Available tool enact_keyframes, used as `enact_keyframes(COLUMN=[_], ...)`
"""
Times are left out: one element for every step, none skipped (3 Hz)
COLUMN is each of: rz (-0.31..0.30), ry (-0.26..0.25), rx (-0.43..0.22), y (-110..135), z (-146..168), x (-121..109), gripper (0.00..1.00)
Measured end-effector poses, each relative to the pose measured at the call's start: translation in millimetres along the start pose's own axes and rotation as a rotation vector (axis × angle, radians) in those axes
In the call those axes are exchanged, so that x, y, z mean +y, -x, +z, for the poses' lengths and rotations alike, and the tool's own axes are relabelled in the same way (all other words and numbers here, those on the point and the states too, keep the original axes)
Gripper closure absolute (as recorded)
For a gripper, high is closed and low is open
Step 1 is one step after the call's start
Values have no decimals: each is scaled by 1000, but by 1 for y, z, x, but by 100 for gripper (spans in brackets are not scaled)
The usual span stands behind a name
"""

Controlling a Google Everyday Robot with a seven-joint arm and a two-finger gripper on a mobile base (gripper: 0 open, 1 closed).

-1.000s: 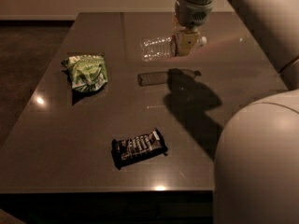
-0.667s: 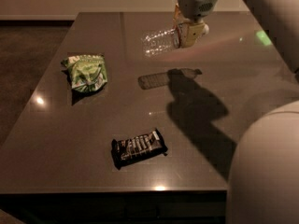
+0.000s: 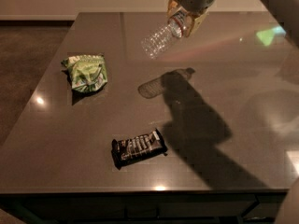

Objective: Place water bottle upright

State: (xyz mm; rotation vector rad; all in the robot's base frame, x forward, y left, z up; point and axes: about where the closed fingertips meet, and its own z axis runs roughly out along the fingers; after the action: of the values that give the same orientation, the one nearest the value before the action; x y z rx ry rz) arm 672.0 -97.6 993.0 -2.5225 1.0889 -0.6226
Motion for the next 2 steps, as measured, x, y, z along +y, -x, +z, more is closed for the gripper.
enact_keyframes(rz=[-152,-150], ry=[-57,-57], rx=[64,63], y=[4,4], z=[-1,-1], x=[-4,-4], gripper=[100,100])
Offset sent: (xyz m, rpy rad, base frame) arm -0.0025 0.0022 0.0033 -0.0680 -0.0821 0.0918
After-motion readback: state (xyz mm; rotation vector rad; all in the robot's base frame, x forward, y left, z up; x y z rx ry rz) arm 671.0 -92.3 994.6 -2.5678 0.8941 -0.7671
